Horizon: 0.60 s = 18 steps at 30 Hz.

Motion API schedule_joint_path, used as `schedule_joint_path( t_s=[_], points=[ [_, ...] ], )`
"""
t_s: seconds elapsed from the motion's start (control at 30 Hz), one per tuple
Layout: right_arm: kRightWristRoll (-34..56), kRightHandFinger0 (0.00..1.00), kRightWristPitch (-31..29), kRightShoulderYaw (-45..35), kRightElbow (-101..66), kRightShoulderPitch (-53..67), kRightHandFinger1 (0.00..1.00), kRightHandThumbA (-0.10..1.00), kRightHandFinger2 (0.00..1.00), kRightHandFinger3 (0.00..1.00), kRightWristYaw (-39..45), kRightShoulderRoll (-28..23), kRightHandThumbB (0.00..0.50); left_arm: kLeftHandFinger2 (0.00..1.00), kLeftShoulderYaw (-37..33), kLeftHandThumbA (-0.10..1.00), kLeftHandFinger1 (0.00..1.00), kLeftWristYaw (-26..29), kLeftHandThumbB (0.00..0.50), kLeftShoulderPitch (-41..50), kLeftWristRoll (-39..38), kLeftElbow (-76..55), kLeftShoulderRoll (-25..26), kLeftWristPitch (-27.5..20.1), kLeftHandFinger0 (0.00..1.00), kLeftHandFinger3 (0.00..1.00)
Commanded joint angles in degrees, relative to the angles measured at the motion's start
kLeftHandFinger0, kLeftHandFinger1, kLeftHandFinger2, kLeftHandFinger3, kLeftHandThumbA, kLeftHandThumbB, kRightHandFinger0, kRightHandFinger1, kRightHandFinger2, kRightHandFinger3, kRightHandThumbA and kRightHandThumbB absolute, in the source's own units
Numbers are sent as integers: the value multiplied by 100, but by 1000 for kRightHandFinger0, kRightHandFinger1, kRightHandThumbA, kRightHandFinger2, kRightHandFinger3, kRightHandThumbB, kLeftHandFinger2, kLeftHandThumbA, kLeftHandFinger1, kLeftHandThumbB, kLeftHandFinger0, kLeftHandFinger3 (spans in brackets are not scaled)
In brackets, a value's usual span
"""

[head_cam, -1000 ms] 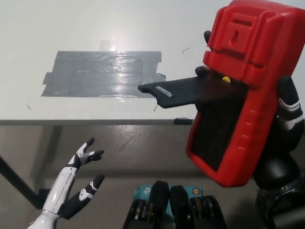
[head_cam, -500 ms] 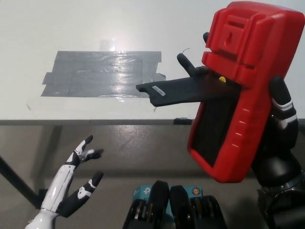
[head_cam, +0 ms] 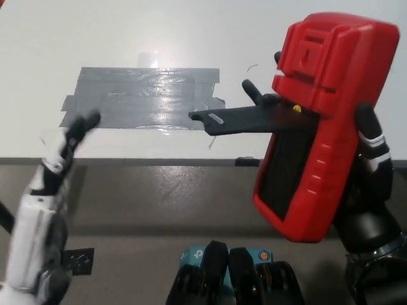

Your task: The robot first picks the multimeter with right hand and then unfolds the black stand on the back of it using left hand

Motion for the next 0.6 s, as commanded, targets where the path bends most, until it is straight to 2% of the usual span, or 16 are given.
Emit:
schedule_joint_path(
  t_s=[0.0,0.03,0.07,0.1,0.13,0.2,0.23,0.27,0.3,0.33,0.4,0.47,0.57],
  points=[
    [-141,1000,-124,74,-399,-48,0,-100,106,237,-132,148,131,1000,-167,946,1000,-258,334,-1324,-353,-458,120,233,1000,1000],
    [-168,1000,-106,96,-390,-45,0,-100,110,222,-146,156,137,1000,-195,921,1000,-338,358,-1607,-91,-469,86,260,1000,1000],
    [-186,1000,-96,108,-374,-70,0,-100,105,191,-153,159,142,1000,-241,895,1000,-369,336,-1756,-71,-446,67,218,1000,1000],
    [-191,1000,-94,111,-369,-76,0,-100,111,173,-153,157,143,1000,-275,878,1000,-376,336,-1816,-108,-422,58,185,1000,1000],
    [-212,1000,-76,120,-364,-71,0,-100,107,138,-195,157,149,1000,-447,881,1000,-479,364,-1871,-271,-463,49,382,1000,1000],
    [-269,1000,-44,146,-352,-59,0,-100,96,126,-221,145,142,1000,-708,897,1000,-571,385,-2030,-325,-571,-97,695,1000,1000],
    [-183,1000,-31,152,-346,-52,0,-100,92,121,-266,158,139,1000,-794,960,1000,-576,382,-2050,-175,-636,-205,802,1000,1000],
    [-124,1000,-18,153,-338,-42,0,-100,101,123,-326,171,142,1000,-881,1000,1000,-556,356,-2083,48,-577,-378,735,1000,1000],
    [-123,1000,-18,156,-342,-43,0,-100,103,120,-338,169,141,1000,-908,1000,1000,-543,338,-2107,94,-523,-404,662,1000,1000],
    [-146,1000,-20,174,-334,-39,0,-100,116,111,-344,182,140,1000,-923,1000,1000,-588,350,-2203,237,-345,-378,538,1000,1000],
    [-153,1000,-14,194,-343,-46,0,-100,137,119,-364,178,139,1000,-890,1000,1000,-706,352,-2267,388,-325,-323,627,1000,1000],
    [-145,1000,-14,214,-332,-60,0,-100,169,129,-367,181,141,1000,-895,1000,1000,-808,296,-2421,483,-188,-256,539,1000,1000],
    [-130,1000,-35,233,-326,-67,0,-100,195,128,-359,185,143,1000,-933,1000,1000,-986,295,-2559,308,-203,-167,982,1000,1000]
  ],
)
